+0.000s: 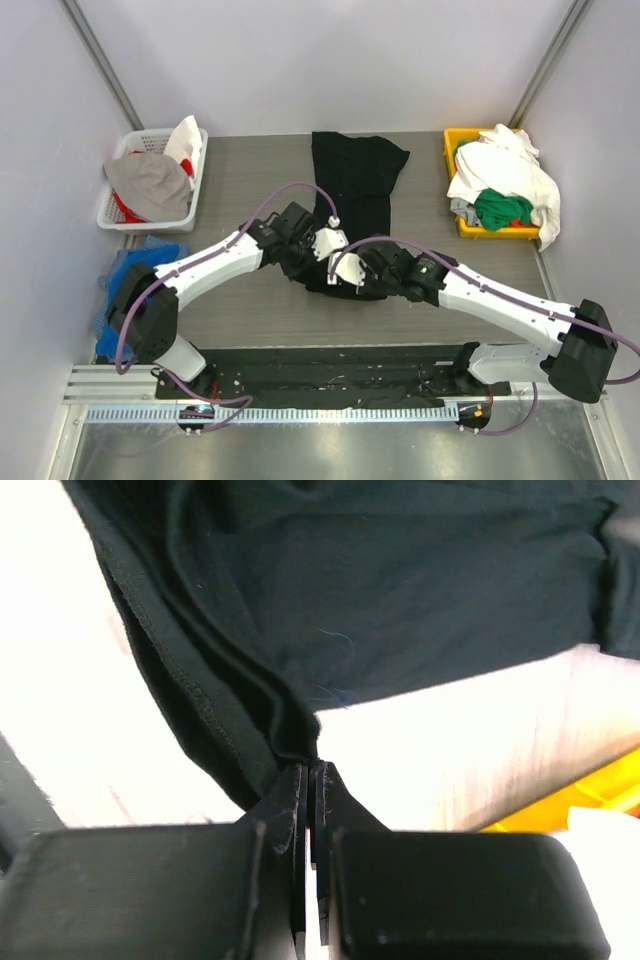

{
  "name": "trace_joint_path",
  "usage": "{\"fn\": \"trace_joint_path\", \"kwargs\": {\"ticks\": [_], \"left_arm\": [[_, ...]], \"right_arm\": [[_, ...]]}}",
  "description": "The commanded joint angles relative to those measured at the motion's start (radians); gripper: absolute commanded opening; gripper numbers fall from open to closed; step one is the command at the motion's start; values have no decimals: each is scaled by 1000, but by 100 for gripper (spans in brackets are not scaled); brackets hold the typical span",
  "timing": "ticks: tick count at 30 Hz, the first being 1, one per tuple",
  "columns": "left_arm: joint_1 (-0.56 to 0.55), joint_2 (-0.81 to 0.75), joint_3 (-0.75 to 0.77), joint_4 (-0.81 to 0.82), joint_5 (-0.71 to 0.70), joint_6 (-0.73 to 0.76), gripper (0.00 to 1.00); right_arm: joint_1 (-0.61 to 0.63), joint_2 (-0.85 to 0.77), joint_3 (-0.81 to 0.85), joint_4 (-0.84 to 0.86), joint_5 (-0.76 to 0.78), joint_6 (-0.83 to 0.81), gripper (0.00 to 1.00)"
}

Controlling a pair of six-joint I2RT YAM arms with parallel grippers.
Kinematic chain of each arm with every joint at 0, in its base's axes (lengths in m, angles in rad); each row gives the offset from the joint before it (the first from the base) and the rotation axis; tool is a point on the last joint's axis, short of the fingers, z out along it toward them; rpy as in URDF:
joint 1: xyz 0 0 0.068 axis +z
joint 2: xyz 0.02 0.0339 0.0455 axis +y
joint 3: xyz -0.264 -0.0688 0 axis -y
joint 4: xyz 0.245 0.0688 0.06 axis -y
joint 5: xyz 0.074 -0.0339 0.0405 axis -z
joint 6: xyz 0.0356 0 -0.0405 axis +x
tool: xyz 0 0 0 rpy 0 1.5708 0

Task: Fold and stack the t-shirts
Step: Fold the folded rectangular tshirt in 1/3 of the way

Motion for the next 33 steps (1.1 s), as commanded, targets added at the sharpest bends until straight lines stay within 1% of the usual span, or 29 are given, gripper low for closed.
{"fn": "trace_joint_path", "kwargs": {"ticks": [1,6,13,22,33], "left_arm": [[38,12,99,11,-1,47,0],[71,126,248,6,22,76,0],[100,300,454,-4,48,102,0],[159,454,625,-29,62,121,0],[202,575,776,-55,68,116,0]], "right_arm": [[-61,18,59,-7,-1,-52,1],[-159,61,80,27,-15,-101,1],[-287,162,172,62,-55,-164,1],[-361,307,290,101,-74,-209,1],[-460,508,459,133,-103,-244,1]]}}
